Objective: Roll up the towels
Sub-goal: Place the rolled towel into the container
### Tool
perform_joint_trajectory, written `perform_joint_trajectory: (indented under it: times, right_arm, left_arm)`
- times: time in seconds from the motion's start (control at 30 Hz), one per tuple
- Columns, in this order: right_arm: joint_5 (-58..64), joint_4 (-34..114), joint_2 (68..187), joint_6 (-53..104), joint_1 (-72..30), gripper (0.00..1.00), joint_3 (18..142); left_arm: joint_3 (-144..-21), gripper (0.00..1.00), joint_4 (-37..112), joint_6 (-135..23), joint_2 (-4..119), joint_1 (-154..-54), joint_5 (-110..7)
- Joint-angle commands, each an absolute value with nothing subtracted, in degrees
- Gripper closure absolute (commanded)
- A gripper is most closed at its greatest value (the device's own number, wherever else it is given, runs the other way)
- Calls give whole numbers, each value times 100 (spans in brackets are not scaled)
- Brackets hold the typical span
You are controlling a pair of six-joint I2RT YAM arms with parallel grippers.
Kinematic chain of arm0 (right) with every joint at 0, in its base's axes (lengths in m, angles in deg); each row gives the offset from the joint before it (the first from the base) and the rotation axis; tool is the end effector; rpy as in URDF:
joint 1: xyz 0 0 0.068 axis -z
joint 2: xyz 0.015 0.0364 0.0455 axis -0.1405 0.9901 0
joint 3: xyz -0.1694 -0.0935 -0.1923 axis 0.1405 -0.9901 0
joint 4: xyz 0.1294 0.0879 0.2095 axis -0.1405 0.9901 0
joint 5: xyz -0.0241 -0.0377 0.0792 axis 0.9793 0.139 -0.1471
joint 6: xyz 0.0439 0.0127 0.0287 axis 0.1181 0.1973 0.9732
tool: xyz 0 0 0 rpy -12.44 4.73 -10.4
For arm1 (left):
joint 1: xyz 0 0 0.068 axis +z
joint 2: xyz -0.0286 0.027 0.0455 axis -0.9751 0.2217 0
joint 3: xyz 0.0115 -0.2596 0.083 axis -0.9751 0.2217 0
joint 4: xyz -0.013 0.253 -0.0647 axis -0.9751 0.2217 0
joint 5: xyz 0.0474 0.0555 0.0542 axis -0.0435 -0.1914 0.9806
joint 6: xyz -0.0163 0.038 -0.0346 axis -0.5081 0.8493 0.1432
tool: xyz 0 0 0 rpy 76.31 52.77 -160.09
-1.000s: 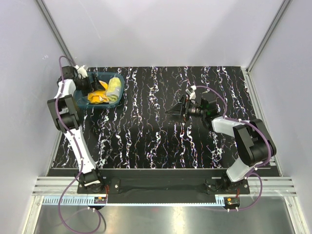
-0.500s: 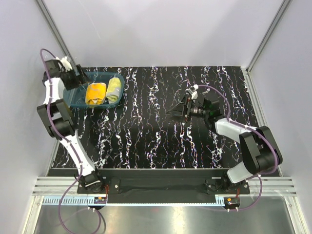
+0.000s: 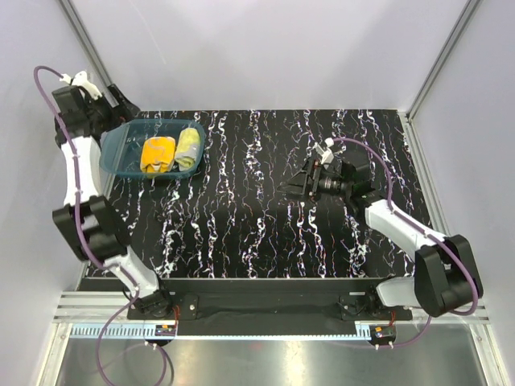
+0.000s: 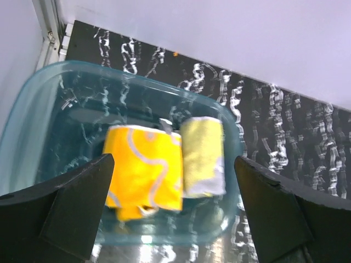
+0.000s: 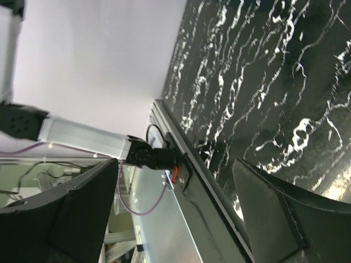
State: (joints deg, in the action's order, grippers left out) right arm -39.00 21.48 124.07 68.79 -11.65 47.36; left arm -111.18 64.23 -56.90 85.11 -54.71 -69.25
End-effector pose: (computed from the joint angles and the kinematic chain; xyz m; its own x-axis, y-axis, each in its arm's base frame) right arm 0.2651 0.1238 0.2546 -0.8661 0.2207 -0.4485 -0.3734 0.3107 0.8741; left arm 0.3972 0.1473 0.3714 -0.4113 -0.3834 -0.8269 -0.0724 0.9181 -0.3896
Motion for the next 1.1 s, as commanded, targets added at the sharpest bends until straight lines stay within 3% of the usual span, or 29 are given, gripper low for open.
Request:
perform_joint_trajectory:
  times: [0.0,0.13,0.27,0.43,0.8,1.07]
  right_arm:
    - [-3401,3149,12025,6223,-1380,7,5192]
    - [-2622,3887,11849,5855,-1810,7,5570]
    - [-1153,5187,11665,5327,-2706,7,6132]
    - [131,5558,11314,5248,-3235,7,6326]
    - [72,5295,11128,5458,-3350,0,6318]
    - [46,5251,11471,5520,-3394,0,6467]
  left_arm:
    - [-10131,1,5377,-6373,7225,-5531,-6818]
    - [-9223,1,5224,-6647,6159,-5775,-6811]
    - [-8484,1,5760,-6348,5087,-6285,-5347]
    - [-7464,1,6173,-6410,3592,-6602,-4780]
    - [-6312,1,7070,-5671,1676,-6945,-4025]
    - [-6277,1,7219,-5557,1630,-7420,-3083]
